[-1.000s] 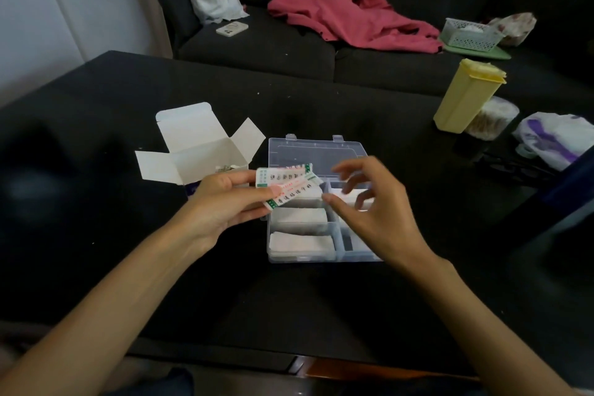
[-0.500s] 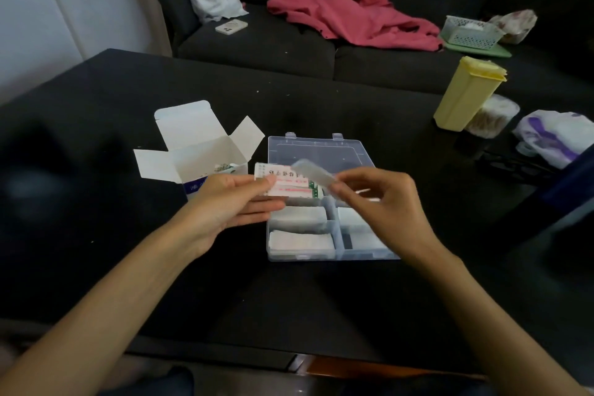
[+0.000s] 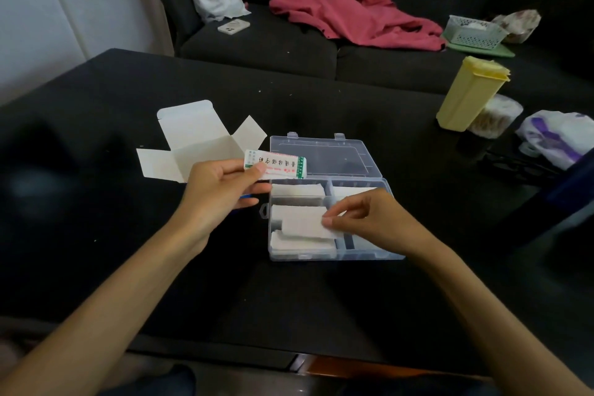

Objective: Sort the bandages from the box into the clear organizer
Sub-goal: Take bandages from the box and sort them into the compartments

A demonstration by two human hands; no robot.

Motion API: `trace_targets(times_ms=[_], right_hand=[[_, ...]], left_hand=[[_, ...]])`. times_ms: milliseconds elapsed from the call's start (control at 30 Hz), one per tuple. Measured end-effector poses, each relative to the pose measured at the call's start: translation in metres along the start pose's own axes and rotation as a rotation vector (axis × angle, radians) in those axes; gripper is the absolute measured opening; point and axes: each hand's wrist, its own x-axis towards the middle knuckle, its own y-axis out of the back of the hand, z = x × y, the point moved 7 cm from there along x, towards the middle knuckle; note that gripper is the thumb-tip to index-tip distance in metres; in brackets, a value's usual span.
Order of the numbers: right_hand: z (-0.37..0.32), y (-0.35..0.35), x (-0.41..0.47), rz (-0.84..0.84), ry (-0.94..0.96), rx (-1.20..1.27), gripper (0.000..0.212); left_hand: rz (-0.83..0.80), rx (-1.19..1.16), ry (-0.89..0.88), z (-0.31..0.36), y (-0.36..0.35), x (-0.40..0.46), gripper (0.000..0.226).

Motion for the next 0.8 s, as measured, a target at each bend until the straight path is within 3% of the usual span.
trace_targets(times_ms=[267,433,533,667,800], right_hand=[[-0.01,-0.021,0.002,0.083,0.119,-0.495,0.021],[-0.012,-0.022,0.003,0.096,0.117,-0.505,0.019],[-0.012,-0.007,0.001,0.112,0.083,-0.286,0.011],[-0.013,0.0,-0.002,0.08,-0.069,0.365,0.024],[-0.018,-0.007,-0.006,0.055,-0.055,0.337,0.014]], left_hand=[[-0.022,-0.023,0.026,-0.003,-0.001,0.002,0.026],[-0.052,0.005,0.004,-0.002,-0.003,0.001,0.029],[-0.071,0.003,-0.012,-0.001,-0.004,0.0,0.025],[-0.124,0.031,-0.01,-0.005,-0.014,-0.003,0.021],[-0.227,0.108,0.0,-0.01,-0.028,-0.005,0.018]])
